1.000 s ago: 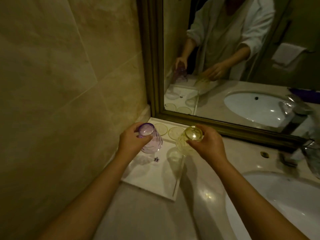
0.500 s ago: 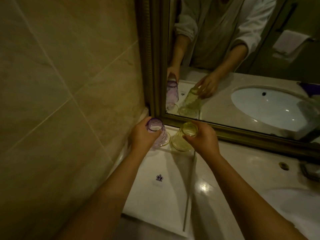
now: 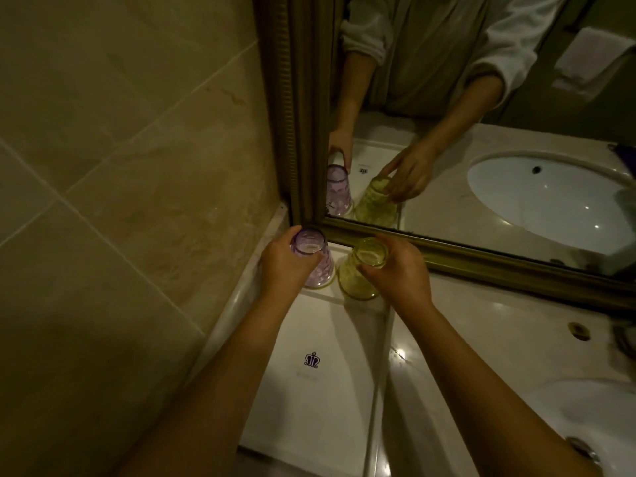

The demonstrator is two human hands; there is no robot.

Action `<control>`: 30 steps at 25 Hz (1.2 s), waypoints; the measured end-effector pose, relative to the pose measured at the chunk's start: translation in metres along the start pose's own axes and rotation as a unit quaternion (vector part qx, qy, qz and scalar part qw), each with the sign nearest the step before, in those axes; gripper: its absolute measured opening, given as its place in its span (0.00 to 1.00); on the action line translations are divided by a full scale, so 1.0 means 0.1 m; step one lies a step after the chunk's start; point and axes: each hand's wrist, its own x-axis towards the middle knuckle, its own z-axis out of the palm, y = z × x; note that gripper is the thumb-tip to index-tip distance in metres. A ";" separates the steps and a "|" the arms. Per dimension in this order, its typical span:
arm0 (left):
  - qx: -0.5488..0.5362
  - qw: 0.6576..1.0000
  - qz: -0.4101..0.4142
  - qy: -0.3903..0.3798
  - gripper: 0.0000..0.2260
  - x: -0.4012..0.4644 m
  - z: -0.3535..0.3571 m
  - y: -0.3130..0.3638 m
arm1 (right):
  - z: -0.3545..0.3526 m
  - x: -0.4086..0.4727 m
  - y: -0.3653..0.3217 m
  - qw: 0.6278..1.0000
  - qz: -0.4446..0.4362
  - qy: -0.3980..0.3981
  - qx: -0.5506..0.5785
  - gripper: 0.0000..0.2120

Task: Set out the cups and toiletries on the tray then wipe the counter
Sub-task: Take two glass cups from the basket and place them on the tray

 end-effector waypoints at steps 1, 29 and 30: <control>0.004 1.000 0.002 0.001 0.26 0.00 0.00 0.00 | 0.00 0.00 0.00 1.000 -0.001 0.002 0.001 0.29; -0.043 0.998 0.035 -0.031 0.27 -0.11 0.10 -0.45 | 0.31 -0.17 0.49 0.997 0.021 0.010 0.074 0.32; -0.042 0.998 0.032 -0.034 0.27 -0.11 0.09 -0.46 | 0.31 -0.17 0.50 0.997 0.019 0.008 0.074 0.32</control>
